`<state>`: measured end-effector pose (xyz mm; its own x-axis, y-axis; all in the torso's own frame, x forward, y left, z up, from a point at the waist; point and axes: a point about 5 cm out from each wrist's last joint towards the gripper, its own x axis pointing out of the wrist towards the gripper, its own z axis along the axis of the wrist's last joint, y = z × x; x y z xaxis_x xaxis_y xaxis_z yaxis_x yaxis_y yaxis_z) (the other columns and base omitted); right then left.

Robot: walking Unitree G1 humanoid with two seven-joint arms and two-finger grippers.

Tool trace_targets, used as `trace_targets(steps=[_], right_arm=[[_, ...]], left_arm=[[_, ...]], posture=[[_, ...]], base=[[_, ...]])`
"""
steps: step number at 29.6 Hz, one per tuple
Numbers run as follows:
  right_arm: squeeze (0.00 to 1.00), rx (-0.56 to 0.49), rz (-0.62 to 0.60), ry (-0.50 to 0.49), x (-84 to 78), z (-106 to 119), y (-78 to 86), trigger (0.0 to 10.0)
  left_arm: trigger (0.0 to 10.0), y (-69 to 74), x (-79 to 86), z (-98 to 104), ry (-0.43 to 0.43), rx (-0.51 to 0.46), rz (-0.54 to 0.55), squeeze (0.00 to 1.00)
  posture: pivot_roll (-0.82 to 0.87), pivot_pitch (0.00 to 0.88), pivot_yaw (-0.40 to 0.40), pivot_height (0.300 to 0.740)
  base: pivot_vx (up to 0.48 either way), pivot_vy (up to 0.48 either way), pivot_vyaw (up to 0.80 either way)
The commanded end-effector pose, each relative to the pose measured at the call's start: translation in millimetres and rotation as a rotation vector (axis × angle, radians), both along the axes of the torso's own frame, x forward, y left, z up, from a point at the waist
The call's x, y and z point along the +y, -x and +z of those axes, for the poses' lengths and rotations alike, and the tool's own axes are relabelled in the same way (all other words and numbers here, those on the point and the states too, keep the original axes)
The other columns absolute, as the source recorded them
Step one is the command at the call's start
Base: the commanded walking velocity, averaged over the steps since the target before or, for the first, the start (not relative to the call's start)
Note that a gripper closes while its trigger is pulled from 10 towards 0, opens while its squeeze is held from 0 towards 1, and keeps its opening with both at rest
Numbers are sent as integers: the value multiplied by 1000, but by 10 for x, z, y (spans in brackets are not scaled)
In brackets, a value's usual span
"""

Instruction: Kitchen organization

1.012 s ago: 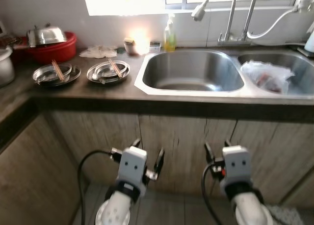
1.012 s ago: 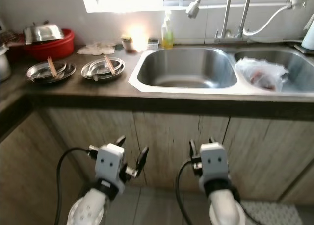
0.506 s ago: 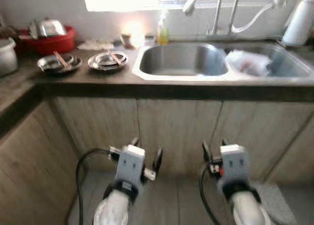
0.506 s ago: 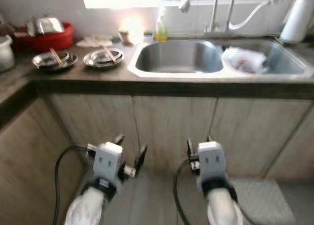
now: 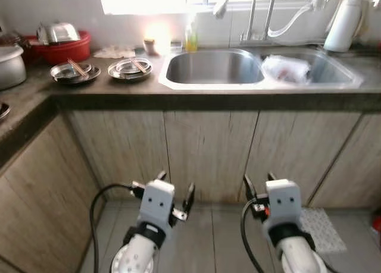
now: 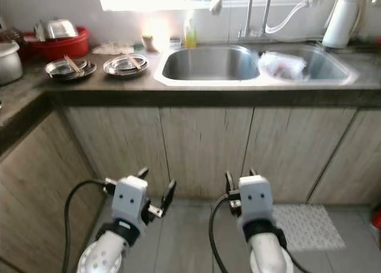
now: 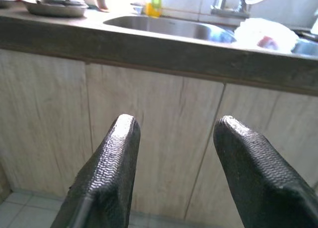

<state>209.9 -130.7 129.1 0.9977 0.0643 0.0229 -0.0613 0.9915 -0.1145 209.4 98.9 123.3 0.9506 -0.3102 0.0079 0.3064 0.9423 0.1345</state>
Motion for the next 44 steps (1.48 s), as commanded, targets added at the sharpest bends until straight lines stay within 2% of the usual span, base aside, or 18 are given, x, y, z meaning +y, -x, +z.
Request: trace_targets(steps=[1,6,12,29,40,44], right_arm=[[0,-10,0,9,-13,23,-10,10000],[0,-11,-2,15,-16,20,-14,10000],[0,-20,0,13,-12,43,-39,10000],[0,-43,-9,15,-43,96,-113,10000],[0,-46,-1,12,-39,100,-113,10000],[0,-50,1,9,-36,103,-111,10000]], left_arm=[[10000,-1,-33,1,-10,5,-3,0],[10000,6,-43,-2,-10,9,-3,0],[10000,5,-57,11,-7,1,-5,0],[10000,-2,-65,2,-10,5,-18,0],[10000,-6,-68,0,-11,5,-18,0],[10000,-6,-73,-2,-10,5,-19,0]], posture=[[28,29,-6,740],[32,31,-9,740],[34,23,-9,740],[28,13,-6,740],[30,25,-9,740],[30,25,-8,740]], base=[[0,0,0],[0,0,0],[0,0,800],[279,0,798],[306,0,0],[306,0,800]])
